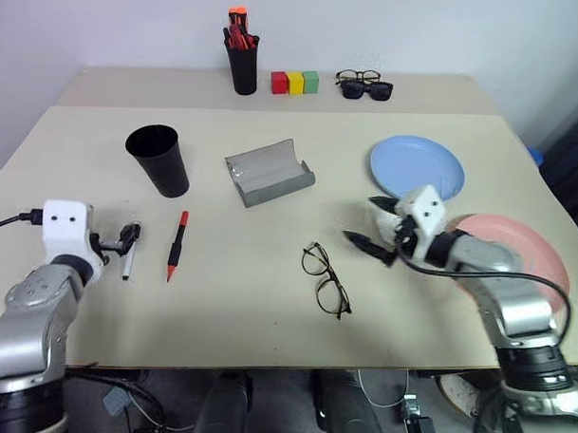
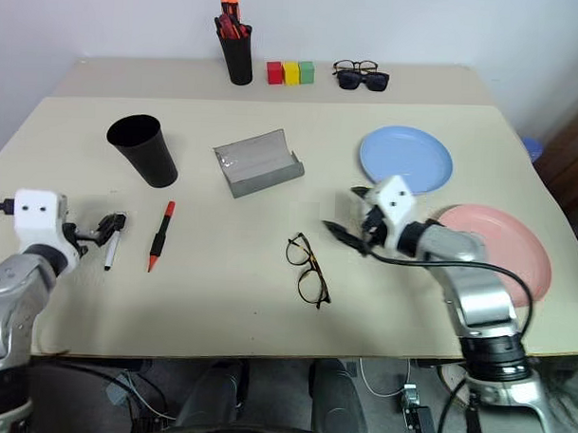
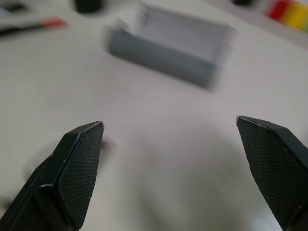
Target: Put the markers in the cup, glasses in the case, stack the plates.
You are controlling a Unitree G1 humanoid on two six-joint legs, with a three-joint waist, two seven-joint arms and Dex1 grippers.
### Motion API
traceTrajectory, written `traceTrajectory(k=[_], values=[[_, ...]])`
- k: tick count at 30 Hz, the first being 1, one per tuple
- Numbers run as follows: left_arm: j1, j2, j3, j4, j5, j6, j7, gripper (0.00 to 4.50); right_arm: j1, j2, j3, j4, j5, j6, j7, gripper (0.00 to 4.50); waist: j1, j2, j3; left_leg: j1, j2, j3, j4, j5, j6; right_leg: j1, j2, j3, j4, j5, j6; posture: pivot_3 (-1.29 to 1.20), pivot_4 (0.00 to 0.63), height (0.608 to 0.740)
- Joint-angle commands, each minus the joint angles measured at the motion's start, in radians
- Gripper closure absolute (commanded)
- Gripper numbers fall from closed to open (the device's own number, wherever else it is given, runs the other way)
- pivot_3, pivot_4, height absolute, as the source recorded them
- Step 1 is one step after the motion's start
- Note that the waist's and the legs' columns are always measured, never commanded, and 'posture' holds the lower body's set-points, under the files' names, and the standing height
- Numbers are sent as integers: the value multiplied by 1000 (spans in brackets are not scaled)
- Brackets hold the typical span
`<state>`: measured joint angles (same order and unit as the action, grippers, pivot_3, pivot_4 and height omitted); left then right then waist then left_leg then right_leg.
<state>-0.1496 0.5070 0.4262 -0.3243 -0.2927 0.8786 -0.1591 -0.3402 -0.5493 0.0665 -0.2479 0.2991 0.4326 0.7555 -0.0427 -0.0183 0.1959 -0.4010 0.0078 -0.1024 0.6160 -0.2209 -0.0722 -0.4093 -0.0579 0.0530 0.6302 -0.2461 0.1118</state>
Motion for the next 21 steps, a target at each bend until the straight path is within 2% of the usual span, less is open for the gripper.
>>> traceTrajectory(k=[1, 6, 7, 9, 14, 16, 18, 21], values=[[-86, 5, -37, -9, -16, 187, 31, 143, -46, 65, 70, -91, 2, 17, -26, 0, -1, 0, 0, 0, 0, 0, 0, 0, 0, 0, 0, 0, 0, 0, 0, 0, 150, 740], [-166, 50, -71, 32, 4, 481, 48, 143, -67, 151, 140, -151, 2, 66, -73, 0, -3, 0, 0, 1, 0, -2, -1, 0, 0, 0, 1, 0, 1, 0, 0, 0, 150, 740], [-181, 51, -68, 36, 4, 510, 45, 365, -67, 153, 141, -160, 5, 76, -76, 0, -2, 0, 0, 0, 0, -2, -1, 0, 0, 0, 1, -1, 1, 0, 0, 0, 150, 740], [-199, 53, -58, 44, 6, 532, 39, 975, -68, 157, 145, -171, 5, 87, -83, 0, -2, 0, 0, 1, 0, -3, -1, 0, 0, 0, 1, -1, 1, 0, 0, 0, 150, 740], [-216, 29, -53, 50, 44, 542, 79, 3499, -62, 141, 138, -173, 7, 90, -80, 0, -5, 0, 0, 3, 0, -2, -2, 0, 0, 1, 1, -1, 1, 0, 0, 0, 150, 740], [-209, 34, -42, 53, 57, 490, 87, 4479, -63, 143, 141, -175, 5, 92, -86, 0, -6, 0, 0, 5, 0, -2, -2, 0, 0, 2, 1, -1, 2, 0, 0, 0, 150, 740], [-225, 32, -4, 65, 96, 360, 133, 4479, -67, 143, 140, -179, 10, 93, -86, 0, -5, 0, 0, 6, 1, -2, -3, 0, 0, 2, 2, 0, 2, 0, 0, 0, 150, 740], [-282, 22, 78, 103, 153, 17, 226, 4479, -80, 157, 146, -174, 8, 85, -90, 0, 2, -2, 0, 5, 1, -2, -3, 0, -1, 2, 2, -1, 1, 0, -1, 0, 150, 740]])
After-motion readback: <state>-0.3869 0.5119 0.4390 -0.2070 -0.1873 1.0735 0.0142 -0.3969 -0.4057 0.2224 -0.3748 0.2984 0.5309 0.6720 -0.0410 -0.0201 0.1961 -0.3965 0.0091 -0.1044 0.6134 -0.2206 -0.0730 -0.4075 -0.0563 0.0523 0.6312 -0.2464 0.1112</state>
